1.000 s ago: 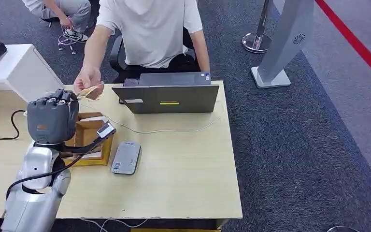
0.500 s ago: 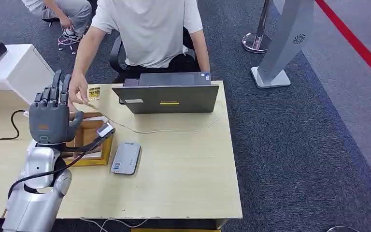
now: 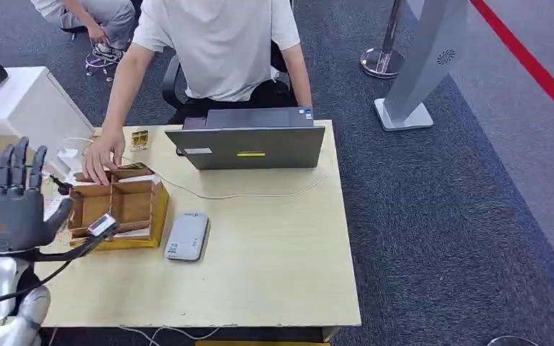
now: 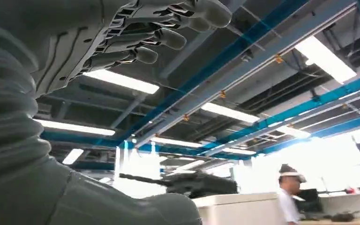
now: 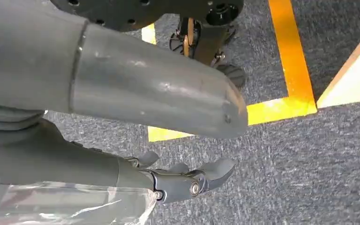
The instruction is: Pass the card to the sensor for recognition and then transmit it.
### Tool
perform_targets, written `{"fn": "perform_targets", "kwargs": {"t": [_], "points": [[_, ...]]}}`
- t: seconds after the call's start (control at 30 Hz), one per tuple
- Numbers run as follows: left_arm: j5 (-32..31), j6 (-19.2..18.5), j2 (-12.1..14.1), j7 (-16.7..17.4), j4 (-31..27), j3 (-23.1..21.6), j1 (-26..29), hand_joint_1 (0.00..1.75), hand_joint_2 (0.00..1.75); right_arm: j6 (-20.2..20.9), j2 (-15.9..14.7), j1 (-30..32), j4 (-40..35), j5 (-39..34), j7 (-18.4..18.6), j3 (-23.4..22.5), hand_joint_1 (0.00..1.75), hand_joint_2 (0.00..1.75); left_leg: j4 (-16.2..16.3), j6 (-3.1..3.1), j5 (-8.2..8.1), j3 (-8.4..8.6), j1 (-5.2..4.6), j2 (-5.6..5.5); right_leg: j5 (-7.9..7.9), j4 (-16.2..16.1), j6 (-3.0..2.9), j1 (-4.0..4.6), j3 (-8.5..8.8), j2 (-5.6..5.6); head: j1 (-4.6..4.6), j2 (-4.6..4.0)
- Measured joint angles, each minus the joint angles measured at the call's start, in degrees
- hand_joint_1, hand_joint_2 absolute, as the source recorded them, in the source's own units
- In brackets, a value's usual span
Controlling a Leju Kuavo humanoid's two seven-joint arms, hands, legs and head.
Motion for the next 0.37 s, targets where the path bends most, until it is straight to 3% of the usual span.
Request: {"fn": "perform_targets", "kwargs": {"t": [0.1, 0.17, 0.37], "points": [[4.28, 2.34, 2.60, -5.51, 0.04, 10.40, 4.16, 0.00, 1.75, -0.48, -0.42, 0.30, 0.00, -0.37, 0.31, -0.85, 0.00, 0.00, 0.00, -0.06, -0.04, 0.07, 0.03, 0.09, -0.05, -0.01, -0.02, 0.04, -0.06, 0.11, -0.07, 0.02], [4.65, 2.49, 3.41, -6.94, 0.07, 15.12, 5.56, 0.00, 1.75, -0.50, -0.57, 0.38, 0.00, -0.37, 0.35, -1.37, 0.00, 0.00, 0.00, -0.07, -0.04, 0.03, 0.02, -0.07, -0.10, -0.02, -0.03, 0.04, -0.02, -0.08, -0.04, 0.00], [3.32, 2.31, 3.78, -7.38, 0.07, 20.97, 7.19, 0.00, 1.75, -0.59, -0.70, 0.20, -0.02, -0.35, 0.42, -1.66, 0.00, 0.00, 0.02, -0.07, -0.04, 0.03, 0.03, -0.11, -0.08, -0.02, -0.02, 0.05, 0.07, -0.19, -0.04, 0.00]]}}
